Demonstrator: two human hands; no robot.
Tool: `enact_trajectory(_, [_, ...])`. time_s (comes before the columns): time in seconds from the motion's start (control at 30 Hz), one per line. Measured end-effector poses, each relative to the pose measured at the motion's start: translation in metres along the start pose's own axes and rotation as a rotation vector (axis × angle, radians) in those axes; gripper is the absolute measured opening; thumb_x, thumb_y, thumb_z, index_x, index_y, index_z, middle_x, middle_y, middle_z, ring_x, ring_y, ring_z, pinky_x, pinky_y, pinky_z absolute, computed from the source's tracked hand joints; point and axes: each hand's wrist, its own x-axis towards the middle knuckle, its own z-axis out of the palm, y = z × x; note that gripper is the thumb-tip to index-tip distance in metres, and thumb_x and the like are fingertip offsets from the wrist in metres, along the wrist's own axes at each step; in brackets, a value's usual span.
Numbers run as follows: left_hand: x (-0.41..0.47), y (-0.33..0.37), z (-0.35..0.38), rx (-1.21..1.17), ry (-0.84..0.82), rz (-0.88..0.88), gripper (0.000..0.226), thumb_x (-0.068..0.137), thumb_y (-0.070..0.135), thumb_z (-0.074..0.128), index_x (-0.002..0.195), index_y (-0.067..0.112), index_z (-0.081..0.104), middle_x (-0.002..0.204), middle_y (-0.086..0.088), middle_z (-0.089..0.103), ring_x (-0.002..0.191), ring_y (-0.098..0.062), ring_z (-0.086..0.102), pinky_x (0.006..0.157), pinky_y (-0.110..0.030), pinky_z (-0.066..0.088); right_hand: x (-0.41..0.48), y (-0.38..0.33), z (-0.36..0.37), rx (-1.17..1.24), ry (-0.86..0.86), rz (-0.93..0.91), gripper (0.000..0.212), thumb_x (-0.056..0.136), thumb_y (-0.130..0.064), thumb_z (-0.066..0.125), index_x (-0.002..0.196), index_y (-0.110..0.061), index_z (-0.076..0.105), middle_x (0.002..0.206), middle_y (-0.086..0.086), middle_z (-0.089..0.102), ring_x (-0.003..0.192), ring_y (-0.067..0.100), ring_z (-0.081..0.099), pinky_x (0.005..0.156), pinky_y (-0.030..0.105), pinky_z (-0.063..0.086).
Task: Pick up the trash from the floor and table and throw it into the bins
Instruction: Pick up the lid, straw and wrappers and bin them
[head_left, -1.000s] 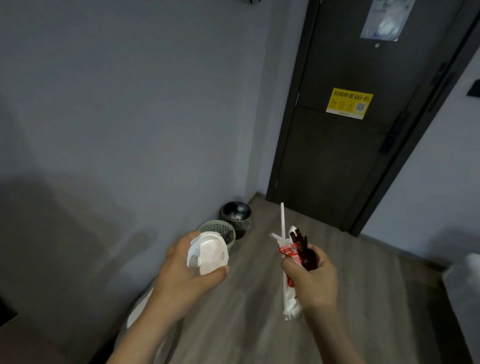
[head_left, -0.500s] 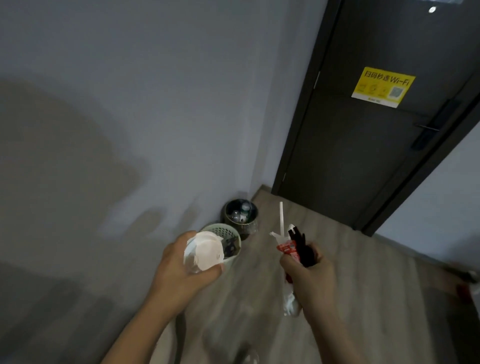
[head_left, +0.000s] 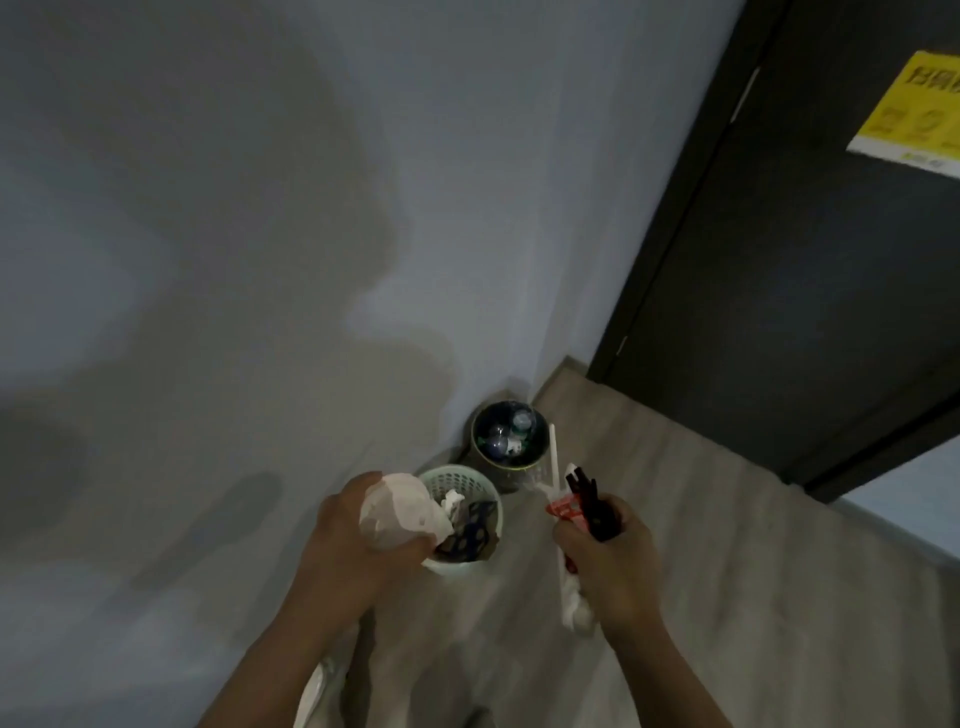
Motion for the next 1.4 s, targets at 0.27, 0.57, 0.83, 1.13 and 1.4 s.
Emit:
enact_trajectory(0.27, [0.119,-0.044,0.045,0.109,-0.124,-0.206,0.090,0.041,0.061,0.072,0.124,0.040,0.044,0.114,0.001,0.051,0.089,-0.022,0.060,0.055,-0.027,0.047,0.109,0.021,0.045,-0.040,-0.016,0.146,0.020,0.077,0.005,0.070,0.080,-0.014,0.066,0.052,0.002,0.059,0.037,0.007,0.051,0.038,0.018,0.043])
enact_trajectory(0.57, [0.244,-0.099,0.131,0.339,-0.400,-0.279,0.104,0.043,0.069,0.074,0.132,0.028,0.039,0.121,-0.003,0.047,0.103,-0.019,0.054,0.084,-0.037,0.052,0.210,0.076,0.090,-0.132,-0.007,0.283,0.030,0.078,0.000,0.071,0.083,-0.027,0.060,0.071,0.001,0.065,0.046,0.004,0.057,0.042,0.012,0.044])
enact_trajectory(0.83, [0.313,-0.165,0.205,0.470,-0.436,-0.307,0.107,0.062,0.053,0.081,0.146,0.017,0.025,0.133,-0.013,0.038,0.124,-0.029,0.042,0.099,-0.037,0.042,0.278,0.151,0.120,-0.208,-0.075,0.390,0.021,0.075,-0.001,0.071,0.084,-0.020,0.065,0.067,0.002,0.066,0.051,0.010,0.060,0.044,0.014,0.044])
enact_trajectory(1.13, [0.360,-0.250,0.254,0.483,-0.414,-0.322,0.099,0.053,0.071,0.073,0.126,0.008,0.050,0.119,-0.016,0.055,0.112,-0.032,0.054,0.086,-0.040,0.049,0.332,0.241,0.169,-0.327,-0.204,0.409,0.019,0.076,-0.009,0.073,0.085,-0.023,0.062,0.070,0.002,0.066,0.060,0.020,0.064,0.053,0.030,0.056])
enact_trajectory(1.4, [0.358,-0.281,0.245,0.544,-0.559,-0.463,0.047,0.088,0.031,0.062,0.128,0.009,0.050,0.128,-0.008,0.056,0.118,-0.022,0.052,0.097,-0.028,0.039,0.362,0.312,0.221,-0.530,-0.432,0.386,0.025,0.076,-0.019,0.073,0.097,-0.014,0.060,0.081,-0.003,0.063,0.073,0.014,0.061,0.053,0.013,0.044])
